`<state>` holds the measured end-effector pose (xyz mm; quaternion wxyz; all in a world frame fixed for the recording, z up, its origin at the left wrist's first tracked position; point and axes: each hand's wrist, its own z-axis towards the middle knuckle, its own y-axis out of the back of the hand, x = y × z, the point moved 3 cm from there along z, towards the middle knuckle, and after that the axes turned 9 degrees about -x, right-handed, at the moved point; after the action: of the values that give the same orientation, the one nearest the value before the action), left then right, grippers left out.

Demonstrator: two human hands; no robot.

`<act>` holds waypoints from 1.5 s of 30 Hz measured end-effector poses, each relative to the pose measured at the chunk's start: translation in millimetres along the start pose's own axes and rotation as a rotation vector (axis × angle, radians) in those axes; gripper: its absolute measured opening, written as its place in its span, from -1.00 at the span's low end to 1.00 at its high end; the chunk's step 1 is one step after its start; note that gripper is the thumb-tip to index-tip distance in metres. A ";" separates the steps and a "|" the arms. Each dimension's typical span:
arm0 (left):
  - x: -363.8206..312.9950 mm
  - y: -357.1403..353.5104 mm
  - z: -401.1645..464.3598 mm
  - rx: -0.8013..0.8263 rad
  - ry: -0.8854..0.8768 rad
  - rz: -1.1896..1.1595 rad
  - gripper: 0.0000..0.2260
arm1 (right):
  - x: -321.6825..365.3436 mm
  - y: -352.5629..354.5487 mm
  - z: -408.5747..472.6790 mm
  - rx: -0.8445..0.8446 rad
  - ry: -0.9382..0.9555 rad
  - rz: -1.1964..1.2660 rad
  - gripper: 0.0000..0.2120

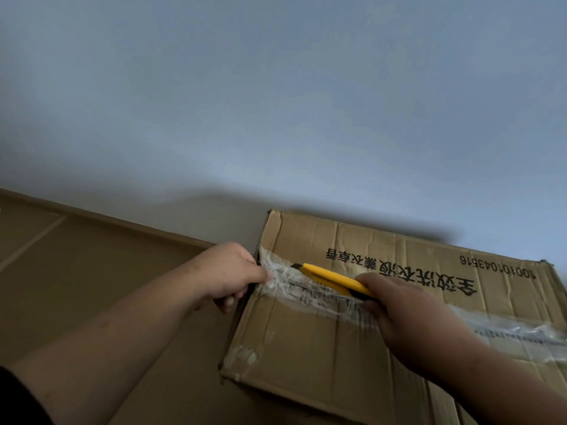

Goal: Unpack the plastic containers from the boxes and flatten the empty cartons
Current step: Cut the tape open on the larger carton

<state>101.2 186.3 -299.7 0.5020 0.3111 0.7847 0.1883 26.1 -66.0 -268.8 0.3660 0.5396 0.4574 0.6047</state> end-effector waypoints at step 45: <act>25.3 -9.2 -23.5 -0.236 -0.095 -0.343 -0.90 | 27.7 4.3 23.5 0.058 0.185 -0.063 -0.67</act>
<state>69.5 197.1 -312.3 0.5962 0.1205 0.7740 0.1757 45.4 -37.7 -255.9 0.3250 0.4771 0.5234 0.6268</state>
